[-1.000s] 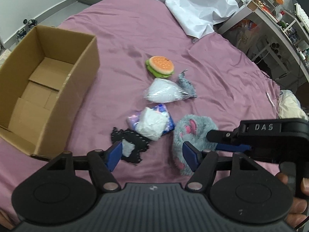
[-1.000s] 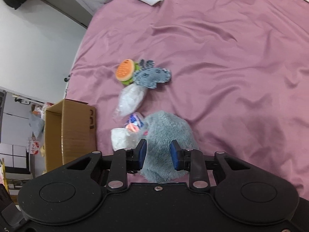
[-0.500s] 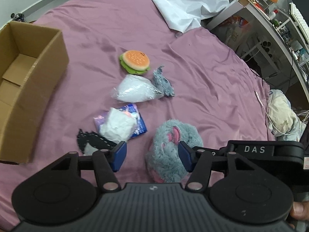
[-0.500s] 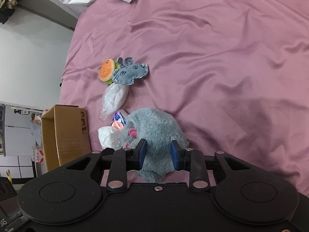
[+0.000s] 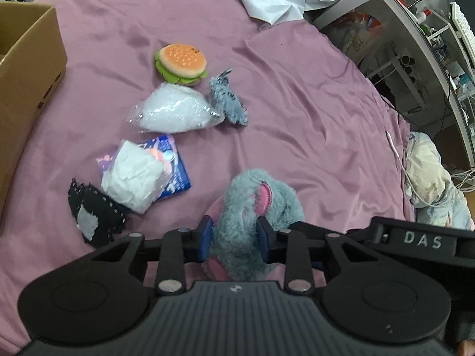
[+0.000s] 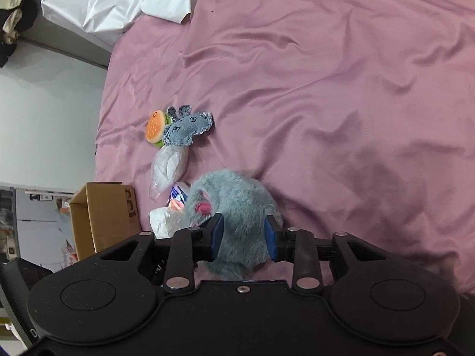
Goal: Organize soft objects
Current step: 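Lift the grey plush with the right tool and carry it over the box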
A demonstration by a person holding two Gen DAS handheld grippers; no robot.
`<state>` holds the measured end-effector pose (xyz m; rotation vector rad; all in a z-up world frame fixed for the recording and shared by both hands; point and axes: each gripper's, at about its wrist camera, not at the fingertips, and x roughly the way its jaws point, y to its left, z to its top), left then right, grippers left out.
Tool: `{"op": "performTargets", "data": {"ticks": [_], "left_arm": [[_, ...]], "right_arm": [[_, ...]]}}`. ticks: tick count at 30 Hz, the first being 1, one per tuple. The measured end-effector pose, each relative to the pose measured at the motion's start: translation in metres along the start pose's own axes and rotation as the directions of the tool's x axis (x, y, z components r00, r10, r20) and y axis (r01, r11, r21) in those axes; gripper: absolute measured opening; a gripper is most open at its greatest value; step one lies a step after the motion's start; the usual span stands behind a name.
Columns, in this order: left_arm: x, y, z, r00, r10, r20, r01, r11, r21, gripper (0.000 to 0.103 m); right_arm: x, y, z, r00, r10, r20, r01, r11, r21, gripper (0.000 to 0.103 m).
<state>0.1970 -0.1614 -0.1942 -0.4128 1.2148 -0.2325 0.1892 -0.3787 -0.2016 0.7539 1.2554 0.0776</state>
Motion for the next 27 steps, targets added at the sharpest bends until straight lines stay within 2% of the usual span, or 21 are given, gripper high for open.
{"op": "performTargets", "data": {"ticks": [4, 7, 9, 10, 13, 21, 27], "left_arm": [[0.002, -0.003, 0.003, 1.0, 0.011, -0.007, -0.011, 1.0, -0.013, 0.029], [0.002, -0.004, 0.003, 1.0, 0.011, -0.007, -0.011, 1.0, -0.02, 0.028], [0.001, -0.003, 0.002, 1.0, 0.007, -0.006, -0.007, 1.0, -0.027, 0.025], [0.0, -0.002, 0.002, 1.0, 0.007, -0.007, -0.007, 0.999, -0.031, 0.025], [-0.004, 0.003, -0.001, 1.0, -0.003, -0.004, 0.002, 0.999, -0.045, 0.023], [-0.031, 0.008, -0.005, 0.998, -0.044, 0.044, 0.046, 0.998, -0.048, 0.023], [-0.055, 0.006, -0.009, 0.994, -0.058, 0.089, 0.061, 0.998, -0.034, 0.023]], "right_arm": [[0.006, -0.004, 0.002, 0.999, -0.035, 0.01, 0.034, 0.999, 0.039, 0.041], [0.006, -0.006, 0.005, 0.999, -0.031, 0.025, 0.03, 0.998, 0.053, 0.047], [0.011, -0.006, 0.006, 1.0, -0.028, 0.008, 0.028, 0.998, 0.055, 0.047], [0.013, -0.006, 0.006, 1.0, -0.018, -0.003, 0.018, 0.998, 0.061, 0.047], [0.016, -0.003, 0.004, 0.999, -0.029, -0.015, 0.029, 0.998, 0.06, 0.026], [-0.008, 0.014, -0.012, 0.998, 0.001, 0.068, 0.001, 1.0, -0.031, 0.022], [-0.025, 0.024, -0.021, 0.993, 0.028, 0.112, -0.022, 0.998, -0.055, 0.022]]}}
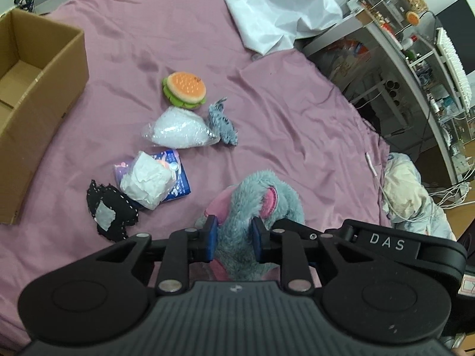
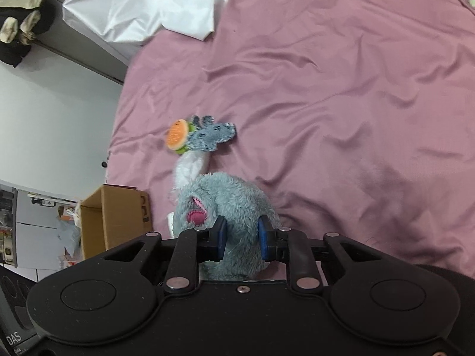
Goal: Organize soft objects
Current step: 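Lift the grey plush with the right tool and carry it over the box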
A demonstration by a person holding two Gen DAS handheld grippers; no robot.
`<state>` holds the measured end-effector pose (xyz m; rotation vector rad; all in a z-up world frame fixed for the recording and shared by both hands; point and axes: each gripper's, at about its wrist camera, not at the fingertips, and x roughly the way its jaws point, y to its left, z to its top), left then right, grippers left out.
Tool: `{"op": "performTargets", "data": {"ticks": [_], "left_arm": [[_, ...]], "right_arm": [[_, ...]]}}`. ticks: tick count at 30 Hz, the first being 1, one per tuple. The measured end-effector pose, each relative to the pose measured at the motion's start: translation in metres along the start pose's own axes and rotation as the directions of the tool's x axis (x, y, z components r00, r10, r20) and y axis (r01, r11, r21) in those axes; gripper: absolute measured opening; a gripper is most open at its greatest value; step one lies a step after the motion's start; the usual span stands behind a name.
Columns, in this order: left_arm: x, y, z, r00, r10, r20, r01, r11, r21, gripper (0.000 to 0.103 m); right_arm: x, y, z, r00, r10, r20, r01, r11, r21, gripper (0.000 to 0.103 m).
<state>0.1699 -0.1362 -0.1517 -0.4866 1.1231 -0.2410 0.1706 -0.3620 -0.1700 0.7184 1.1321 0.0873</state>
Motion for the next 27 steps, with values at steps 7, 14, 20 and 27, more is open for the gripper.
{"op": "performTargets", "data": {"ticks": [7, 14, 20, 27], "left_arm": [[-0.032, -0.001, 0.006, 0.998, -0.016, 0.067, 0.015, 1.0, 0.008, 0.023], [-0.062, 0.003, 0.015, 0.991, -0.021, 0.132, 0.02, 1.0, 0.012, 0.023], [-0.08, 0.006, 0.02, 0.985, -0.026, 0.168, 0.021, 0.999, 0.029, 0.023], [-0.098, 0.013, 0.027, 0.977, -0.021, 0.211, 0.011, 0.999, 0.053, 0.023]], "right_arm": [[-0.018, 0.023, -0.005, 0.997, 0.046, 0.057, -0.043, 0.998, -0.054, 0.022], [-0.03, 0.05, -0.008, 0.991, 0.101, 0.092, -0.09, 0.99, -0.112, 0.022], [-0.037, 0.071, -0.013, 0.984, 0.125, 0.124, -0.107, 0.984, -0.146, 0.022], [-0.038, 0.09, -0.019, 0.976, 0.16, 0.15, -0.13, 0.973, -0.192, 0.022]]}}
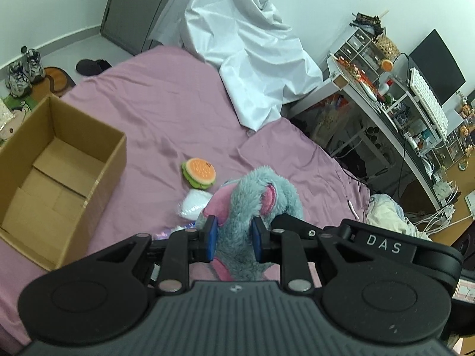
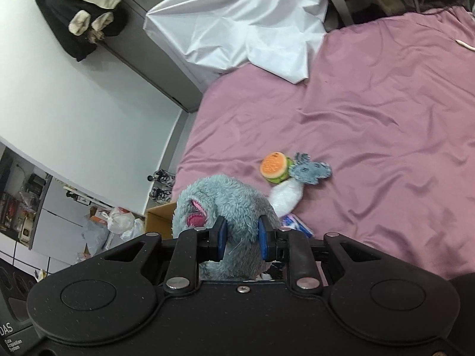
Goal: Organize soft objects
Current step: 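Lift the grey plush with the right tool and carry it over the box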
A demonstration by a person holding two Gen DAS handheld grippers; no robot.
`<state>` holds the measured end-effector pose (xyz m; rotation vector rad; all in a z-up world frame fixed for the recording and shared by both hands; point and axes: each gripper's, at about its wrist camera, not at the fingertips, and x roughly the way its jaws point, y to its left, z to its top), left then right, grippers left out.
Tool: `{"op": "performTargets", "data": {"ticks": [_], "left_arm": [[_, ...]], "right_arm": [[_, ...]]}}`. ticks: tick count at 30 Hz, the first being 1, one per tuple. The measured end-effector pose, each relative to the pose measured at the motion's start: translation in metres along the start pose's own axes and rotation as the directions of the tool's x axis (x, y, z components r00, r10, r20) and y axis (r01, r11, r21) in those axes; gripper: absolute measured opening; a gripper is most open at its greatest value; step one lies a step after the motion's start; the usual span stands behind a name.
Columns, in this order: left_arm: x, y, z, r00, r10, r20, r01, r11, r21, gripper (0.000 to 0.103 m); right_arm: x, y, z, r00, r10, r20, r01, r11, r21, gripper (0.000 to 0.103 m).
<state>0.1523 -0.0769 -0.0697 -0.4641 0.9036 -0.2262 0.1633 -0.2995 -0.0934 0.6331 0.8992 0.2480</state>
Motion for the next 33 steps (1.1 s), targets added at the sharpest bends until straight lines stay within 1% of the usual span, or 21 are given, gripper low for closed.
{"op": "performTargets", "data": {"ticks": [6, 15, 21, 33], "left_arm": [[-0.012, 0.014, 0.009, 0.999, -0.003, 0.042, 0.004, 1.0, -0.014, 0.023], [-0.018, 0.041, 0.023, 0.997, -0.003, 0.071, 0.007, 0.999, -0.045, 0.023], [-0.015, 0.058, 0.032, 0.997, 0.003, 0.079, 0.001, 0.999, -0.054, 0.023], [0.0, 0.101, 0.049, 0.996, 0.015, 0.086, -0.005, 0.994, -0.112, 0.023]], "right_arm": [[0.005, 0.019, -0.002, 0.999, 0.026, 0.019, -0.025, 0.999, -0.036, 0.022], [0.022, 0.043, -0.006, 0.999, 0.046, 0.028, -0.044, 0.996, -0.082, 0.022], [0.037, 0.054, -0.008, 0.998, 0.054, 0.03, -0.051, 0.994, -0.095, 0.022], [0.078, 0.079, -0.01, 0.999, 0.033, 0.004, -0.033, 0.992, -0.123, 0.022]]}}
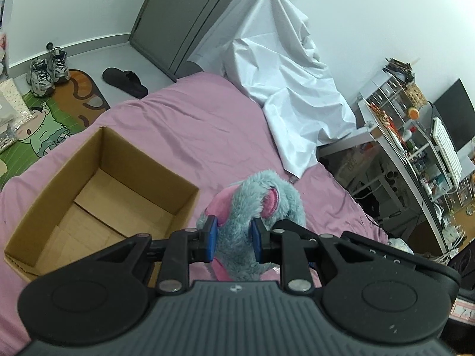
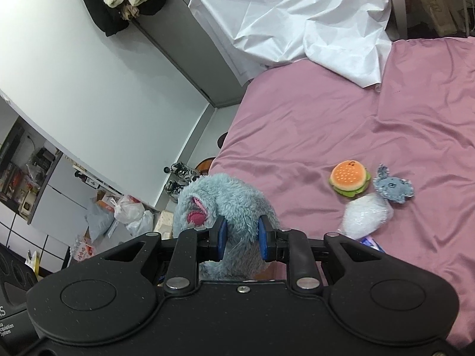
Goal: Organize soft objects
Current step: 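Lift the grey plush with the right tool and carry it over the box, then lower the grey plush into the box and open the right tool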
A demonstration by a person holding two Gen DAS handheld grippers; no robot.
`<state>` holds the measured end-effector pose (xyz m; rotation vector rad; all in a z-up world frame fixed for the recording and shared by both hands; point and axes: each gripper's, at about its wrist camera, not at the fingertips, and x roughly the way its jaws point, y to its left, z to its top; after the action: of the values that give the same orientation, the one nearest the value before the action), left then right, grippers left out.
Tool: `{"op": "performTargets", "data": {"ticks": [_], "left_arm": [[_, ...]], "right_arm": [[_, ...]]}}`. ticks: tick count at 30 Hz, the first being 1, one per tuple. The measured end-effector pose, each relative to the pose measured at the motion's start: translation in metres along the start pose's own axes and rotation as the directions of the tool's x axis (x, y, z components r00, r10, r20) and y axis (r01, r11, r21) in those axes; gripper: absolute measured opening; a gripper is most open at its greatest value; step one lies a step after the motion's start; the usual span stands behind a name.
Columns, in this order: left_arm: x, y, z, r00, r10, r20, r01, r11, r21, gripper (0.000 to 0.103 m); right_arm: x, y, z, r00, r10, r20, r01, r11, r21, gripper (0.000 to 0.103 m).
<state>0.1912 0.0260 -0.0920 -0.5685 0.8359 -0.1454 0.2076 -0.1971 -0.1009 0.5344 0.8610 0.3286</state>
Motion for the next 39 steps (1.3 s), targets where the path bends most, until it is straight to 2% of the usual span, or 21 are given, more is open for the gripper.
{"op": "performTargets", "data": {"ticks": [14, 24, 27, 34, 39], "left_arm": [[0.019, 0.062, 0.025, 0.999, 0.038, 0.012, -0.036, 0.996, -0.082, 0.023], [0.029, 0.093, 0.032, 0.995, 0.102, 0.002, -0.101, 0.987, -0.121, 0.022], [0.034, 0.1, 0.03, 0.99, 0.139, -0.002, -0.138, 0.982, -0.127, 0.021], [0.045, 0.113, 0.029, 0.977, 0.211, -0.007, -0.21, 0.969, -0.131, 0.021], [0.05, 0.114, 0.028, 0.969, 0.248, -0.016, -0.248, 0.96, -0.129, 0.022]], "right_arm": [[0.06, 0.031, -0.005, 0.998, 0.01, -0.061, -0.013, 0.999, -0.041, 0.022], [0.098, 0.043, -0.012, 0.99, 0.013, -0.14, -0.017, 0.999, -0.027, 0.022], [0.108, 0.044, -0.015, 0.985, 0.001, -0.173, -0.004, 1.0, -0.021, 0.028], [0.107, 0.043, -0.022, 0.982, -0.039, -0.185, 0.032, 0.999, -0.043, 0.041], [0.096, 0.037, -0.022, 0.983, -0.02, -0.182, 0.017, 1.0, -0.016, 0.041]]}}
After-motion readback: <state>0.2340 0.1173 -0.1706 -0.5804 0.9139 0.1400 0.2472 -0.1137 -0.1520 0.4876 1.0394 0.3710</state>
